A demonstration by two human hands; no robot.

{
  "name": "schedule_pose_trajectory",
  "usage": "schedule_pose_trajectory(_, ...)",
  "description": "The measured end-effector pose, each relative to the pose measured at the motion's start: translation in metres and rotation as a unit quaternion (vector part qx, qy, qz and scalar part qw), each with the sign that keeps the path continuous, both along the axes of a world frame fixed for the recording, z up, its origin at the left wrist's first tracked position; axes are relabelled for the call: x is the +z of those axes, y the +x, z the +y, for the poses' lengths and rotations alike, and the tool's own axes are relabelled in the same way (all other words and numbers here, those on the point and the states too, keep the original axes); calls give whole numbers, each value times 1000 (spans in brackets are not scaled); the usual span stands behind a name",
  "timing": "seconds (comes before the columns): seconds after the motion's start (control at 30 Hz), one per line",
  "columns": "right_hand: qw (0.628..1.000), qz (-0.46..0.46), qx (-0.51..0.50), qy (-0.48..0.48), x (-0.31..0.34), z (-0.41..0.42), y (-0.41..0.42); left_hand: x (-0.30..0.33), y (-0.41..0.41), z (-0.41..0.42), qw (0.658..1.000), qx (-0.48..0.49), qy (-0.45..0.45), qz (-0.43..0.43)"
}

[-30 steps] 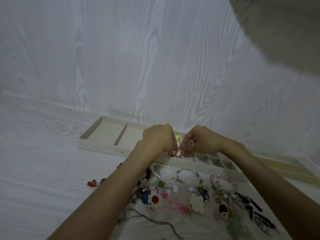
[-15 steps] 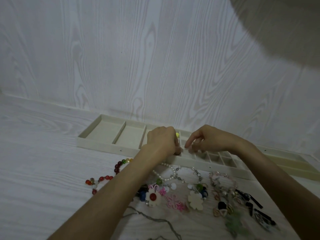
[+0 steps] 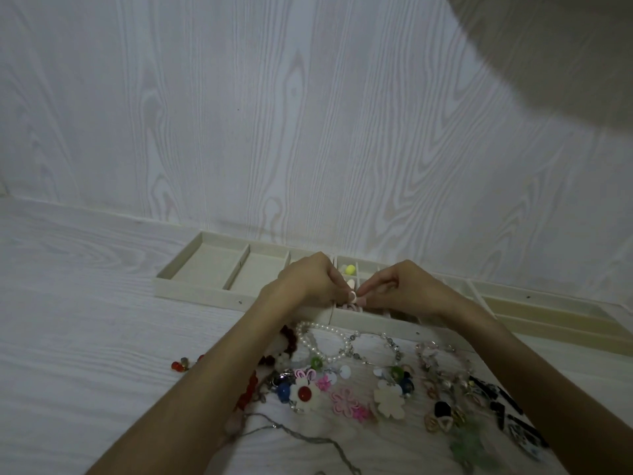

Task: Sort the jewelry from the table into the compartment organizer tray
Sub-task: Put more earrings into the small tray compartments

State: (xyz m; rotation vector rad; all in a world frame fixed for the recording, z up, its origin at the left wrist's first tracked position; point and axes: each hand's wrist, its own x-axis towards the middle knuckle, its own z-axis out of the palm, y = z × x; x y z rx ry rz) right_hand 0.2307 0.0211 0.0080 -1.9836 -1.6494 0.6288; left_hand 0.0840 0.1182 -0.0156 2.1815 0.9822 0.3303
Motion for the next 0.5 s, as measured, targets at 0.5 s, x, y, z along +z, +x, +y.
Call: schedule_pose_trajectory(0.5,968,-236,60,66,-1,7,-13,16,-5,-4,994,65,87,10)
